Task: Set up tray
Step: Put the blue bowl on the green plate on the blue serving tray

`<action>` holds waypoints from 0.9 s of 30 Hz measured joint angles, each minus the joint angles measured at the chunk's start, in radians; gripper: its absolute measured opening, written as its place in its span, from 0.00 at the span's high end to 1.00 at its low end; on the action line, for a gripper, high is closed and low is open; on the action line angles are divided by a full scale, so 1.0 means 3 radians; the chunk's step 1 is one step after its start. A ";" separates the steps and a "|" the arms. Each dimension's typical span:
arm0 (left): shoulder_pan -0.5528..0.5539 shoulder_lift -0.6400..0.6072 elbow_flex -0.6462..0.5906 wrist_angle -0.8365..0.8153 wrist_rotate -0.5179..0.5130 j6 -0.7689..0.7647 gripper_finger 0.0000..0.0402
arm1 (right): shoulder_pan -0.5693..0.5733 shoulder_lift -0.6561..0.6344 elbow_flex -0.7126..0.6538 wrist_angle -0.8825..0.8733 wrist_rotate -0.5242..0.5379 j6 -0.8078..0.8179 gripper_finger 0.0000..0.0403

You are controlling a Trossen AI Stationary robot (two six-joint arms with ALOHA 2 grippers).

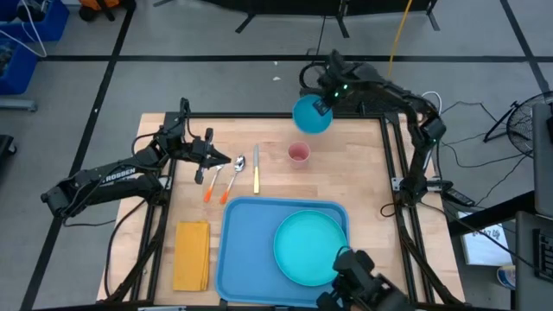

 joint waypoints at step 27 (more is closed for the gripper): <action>0.0000 0.0000 0.0001 -0.0004 0.0000 -0.0010 0.92 | 0.2643 -0.0560 0.0570 -0.1445 0.0139 0.0239 1.00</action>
